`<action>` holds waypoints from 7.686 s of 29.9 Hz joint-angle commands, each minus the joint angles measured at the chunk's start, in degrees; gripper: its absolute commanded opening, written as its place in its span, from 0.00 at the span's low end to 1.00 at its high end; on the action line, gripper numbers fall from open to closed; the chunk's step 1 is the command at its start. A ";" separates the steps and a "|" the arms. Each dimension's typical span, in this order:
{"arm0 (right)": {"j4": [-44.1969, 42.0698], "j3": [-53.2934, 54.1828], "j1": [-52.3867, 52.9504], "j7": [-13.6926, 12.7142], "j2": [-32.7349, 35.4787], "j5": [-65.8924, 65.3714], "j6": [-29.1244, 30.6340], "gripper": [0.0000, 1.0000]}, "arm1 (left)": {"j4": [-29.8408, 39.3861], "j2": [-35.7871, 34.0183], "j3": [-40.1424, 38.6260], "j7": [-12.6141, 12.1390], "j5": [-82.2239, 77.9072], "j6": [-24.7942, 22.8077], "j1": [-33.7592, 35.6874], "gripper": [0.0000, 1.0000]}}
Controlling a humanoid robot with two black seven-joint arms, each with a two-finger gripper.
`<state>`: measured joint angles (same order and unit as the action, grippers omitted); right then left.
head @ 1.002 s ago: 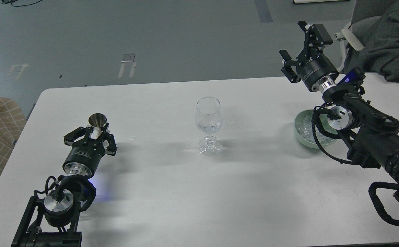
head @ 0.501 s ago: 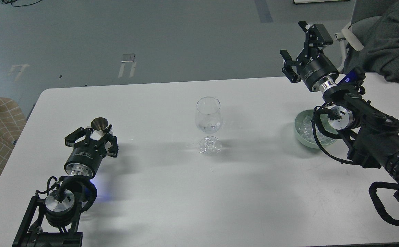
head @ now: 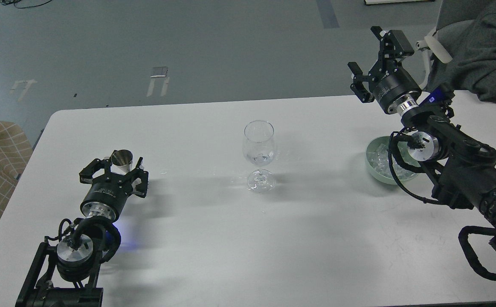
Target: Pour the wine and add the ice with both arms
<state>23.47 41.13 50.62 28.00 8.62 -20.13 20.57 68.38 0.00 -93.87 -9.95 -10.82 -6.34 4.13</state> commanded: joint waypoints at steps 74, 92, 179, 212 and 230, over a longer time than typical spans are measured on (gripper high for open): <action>0.62 0.09 -0.26 0.00 0.17 0.09 0.09 1.00 | 4.22 -8.17 -13.97 -9.12 4.75 -12.91 -13.62 0.98; 5.45 0.18 0.79 0.00 4.12 0.09 0.00 1.00 | 0.53 -25.13 -10.39 2.38 -23.36 -18.72 10.71 0.98; 23.12 -21.44 -16.87 -0.23 29.09 -82.44 -36.91 0.49 | -4.84 -15.20 11.51 12.42 -31.81 -9.75 27.69 0.98; 53.25 -15.82 -6.07 -0.58 51.23 -77.78 -31.91 0.00 | -4.40 -15.20 11.60 12.42 -31.02 -9.66 27.69 0.98; 58.27 -26.00 18.80 -0.75 37.10 -78.40 -18.11 0.00 | -4.22 -15.12 11.69 12.15 -30.93 -9.31 27.95 0.98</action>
<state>82.39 19.62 66.09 27.24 49.76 -98.49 1.51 64.18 -15.20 -82.21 2.20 -41.78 -15.67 32.11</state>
